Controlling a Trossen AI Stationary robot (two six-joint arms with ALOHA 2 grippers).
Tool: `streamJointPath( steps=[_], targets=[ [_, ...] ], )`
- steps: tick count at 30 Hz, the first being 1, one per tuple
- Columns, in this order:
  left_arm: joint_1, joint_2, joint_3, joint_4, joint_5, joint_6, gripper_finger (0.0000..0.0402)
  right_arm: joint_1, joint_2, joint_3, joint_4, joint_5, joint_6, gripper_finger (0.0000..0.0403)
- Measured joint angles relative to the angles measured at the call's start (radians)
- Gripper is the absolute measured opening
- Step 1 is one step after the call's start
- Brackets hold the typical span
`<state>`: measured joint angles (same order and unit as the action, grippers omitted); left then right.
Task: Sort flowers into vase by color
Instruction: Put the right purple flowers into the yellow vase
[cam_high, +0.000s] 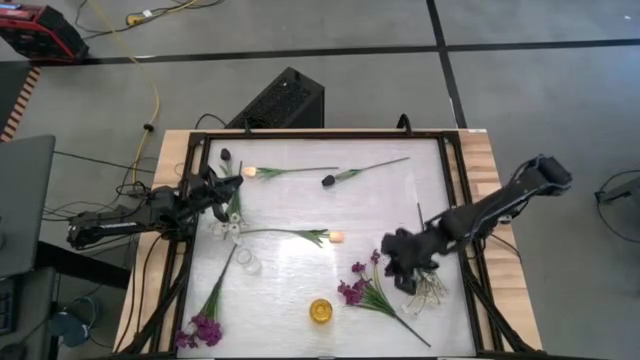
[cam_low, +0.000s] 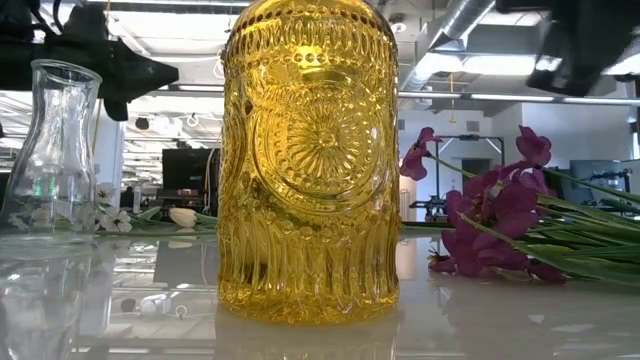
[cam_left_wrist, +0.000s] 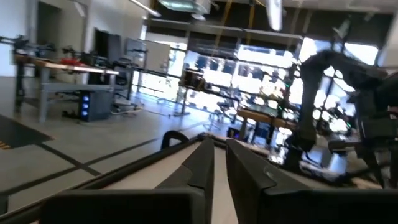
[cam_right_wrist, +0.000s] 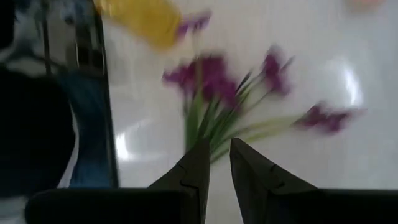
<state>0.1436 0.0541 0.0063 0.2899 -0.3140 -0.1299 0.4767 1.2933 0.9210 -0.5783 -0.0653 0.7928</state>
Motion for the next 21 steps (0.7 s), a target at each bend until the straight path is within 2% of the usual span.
streamJointPath(
  steps=[4,7,11,16,21],
  targets=[
    [0.000,0.000,0.000,-0.036,0.062,0.022,0.0060,0.038,0.149,0.101,-0.101,-0.099,0.087,0.0094],
    [0.000,0.000,0.000,-0.048,0.073,0.054,0.0078,0.054,0.240,0.181,-0.155,-0.150,0.104,0.0108],
    [0.000,0.000,0.000,-0.050,0.074,0.059,0.0099,0.088,0.341,0.264,-0.146,-0.139,0.097,0.0144],
    [0.000,0.000,0.000,-0.069,0.075,0.066,0.0114,0.101,0.454,0.339,-0.237,-0.152,0.243,0.0192],
    [0.000,0.000,0.000,-0.054,0.075,0.069,0.0115,0.122,0.542,0.345,-0.227,-0.170,0.402,0.0207]
  ],
)
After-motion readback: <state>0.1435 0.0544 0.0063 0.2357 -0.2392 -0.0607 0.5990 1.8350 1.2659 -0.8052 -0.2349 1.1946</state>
